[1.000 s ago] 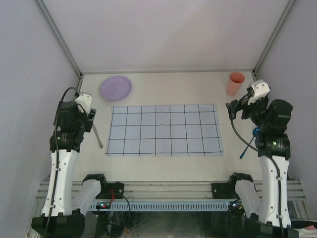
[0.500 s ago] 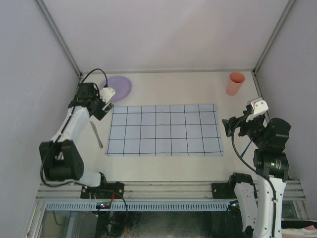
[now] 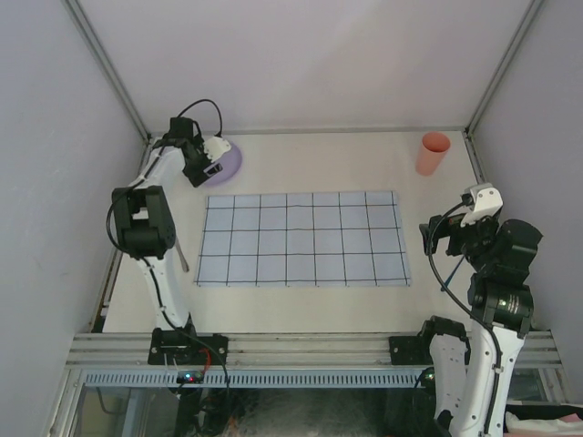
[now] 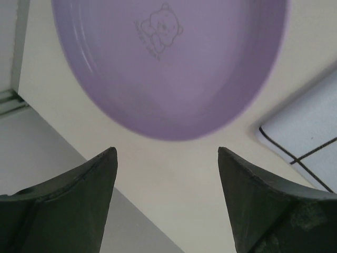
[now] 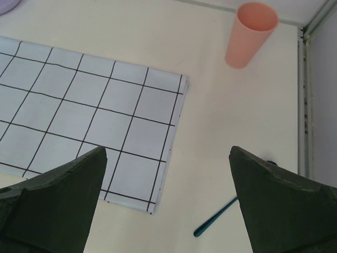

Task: Set the dinner table for one person
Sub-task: Pick up the plate at the center of the board.

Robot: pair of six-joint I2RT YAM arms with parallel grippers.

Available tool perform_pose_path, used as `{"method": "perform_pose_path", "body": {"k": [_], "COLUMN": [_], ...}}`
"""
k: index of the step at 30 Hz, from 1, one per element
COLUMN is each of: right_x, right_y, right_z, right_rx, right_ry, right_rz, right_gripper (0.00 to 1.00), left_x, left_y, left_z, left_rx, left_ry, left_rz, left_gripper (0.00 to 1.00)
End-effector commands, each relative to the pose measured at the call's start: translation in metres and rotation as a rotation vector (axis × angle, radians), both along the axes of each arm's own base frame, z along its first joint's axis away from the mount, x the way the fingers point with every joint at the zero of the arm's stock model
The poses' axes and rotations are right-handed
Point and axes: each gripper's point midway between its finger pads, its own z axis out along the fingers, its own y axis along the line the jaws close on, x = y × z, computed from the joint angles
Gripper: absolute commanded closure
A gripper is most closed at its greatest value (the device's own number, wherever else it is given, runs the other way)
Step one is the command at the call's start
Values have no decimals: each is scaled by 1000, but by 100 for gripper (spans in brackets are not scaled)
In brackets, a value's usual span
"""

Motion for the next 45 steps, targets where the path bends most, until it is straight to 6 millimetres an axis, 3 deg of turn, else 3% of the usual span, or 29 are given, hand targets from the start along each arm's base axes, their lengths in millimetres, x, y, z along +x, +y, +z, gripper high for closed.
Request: {"method": "perform_pose_path", "body": {"k": [1,11,20,26,34,45], "right_x": [-3,-5,-11,-12,-13,-14], "right_y": [-5,-8,-6,-4,-3,0], "right_z": [15,15,21,26,25,26], "right_rx": [-23,-56,-66,-58,-48,-45], "right_ry": [-42,-54,-59,-61,-53,-54], "right_rz": [-18,-24,-21,-7,0,16], "right_gripper": [0,0,0,0,0,0], "left_x": [8,-12,0,11,17,18], "left_y": [-30,-82,-79,-80,-78,-69], "left_z": [7,-16,-37,-38,-46,-58], "left_rx": [-9,46,92,97,114,167], "left_ry": [27,99,153,138,154,189], "left_rz": [-110,-239,-230,-221,-214,-207], "left_gripper": [19,20,21,21,33,67]}}
